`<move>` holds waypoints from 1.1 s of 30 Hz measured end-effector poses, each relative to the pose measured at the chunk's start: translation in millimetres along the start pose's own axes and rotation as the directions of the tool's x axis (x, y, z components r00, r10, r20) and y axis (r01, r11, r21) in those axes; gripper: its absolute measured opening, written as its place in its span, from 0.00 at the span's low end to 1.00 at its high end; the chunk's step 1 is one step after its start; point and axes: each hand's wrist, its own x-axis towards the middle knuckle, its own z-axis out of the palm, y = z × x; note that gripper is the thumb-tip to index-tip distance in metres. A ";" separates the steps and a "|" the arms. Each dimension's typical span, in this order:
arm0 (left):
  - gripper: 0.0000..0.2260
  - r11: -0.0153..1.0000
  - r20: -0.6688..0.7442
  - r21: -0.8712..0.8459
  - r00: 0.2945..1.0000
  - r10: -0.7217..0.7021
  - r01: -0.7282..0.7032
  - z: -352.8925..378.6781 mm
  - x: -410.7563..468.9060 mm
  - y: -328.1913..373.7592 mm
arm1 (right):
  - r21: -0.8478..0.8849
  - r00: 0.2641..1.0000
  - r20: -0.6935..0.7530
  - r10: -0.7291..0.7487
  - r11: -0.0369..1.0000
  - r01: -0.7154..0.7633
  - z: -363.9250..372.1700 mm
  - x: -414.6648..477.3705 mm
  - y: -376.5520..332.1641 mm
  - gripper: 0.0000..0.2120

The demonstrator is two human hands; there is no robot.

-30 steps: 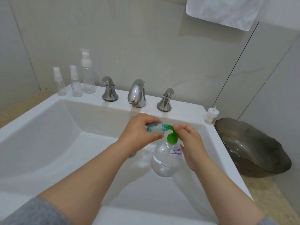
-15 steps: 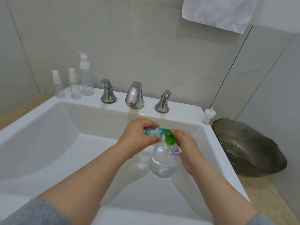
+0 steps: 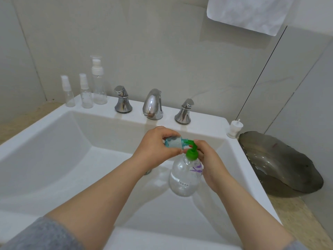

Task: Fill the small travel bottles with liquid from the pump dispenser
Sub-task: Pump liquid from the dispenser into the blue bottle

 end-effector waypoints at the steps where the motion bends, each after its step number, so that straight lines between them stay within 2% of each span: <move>1: 0.20 1.000 0.000 -0.004 1.000 0.000 0.000 0.4 -0.3 0.1 | 0.007 1.000 0.003 -0.005 1.000 0.005 -0.2 0.6 0.4 0.13; 14: 0.20 0.999 0.040 0.042 0.999 -0.018 0.016 4.3 1.0 -7.1 | -0.025 0.999 -0.049 0.014 1.000 -0.015 1.0 7.8 2.6 0.13; 22: 0.20 1.000 0.017 0.016 1.000 -0.010 0.009 3.8 1.3 -6.2 | -0.090 1.000 -0.019 -0.025 0.996 0.023 1.2 2.5 5.1 0.14; 26: 0.20 0.999 -0.015 -0.038 1.000 -0.009 0.008 2.4 2.1 -3.3 | -0.059 1.000 0.026 -0.010 0.998 0.011 -1.8 1.2 -0.8 0.12; 33: 0.21 1.000 -0.005 0.005 1.000 0.009 -0.009 1.3 2.8 -3.6 | -0.020 1.000 0.027 -0.003 1.000 0.003 -1.2 0.2 -2.8 0.12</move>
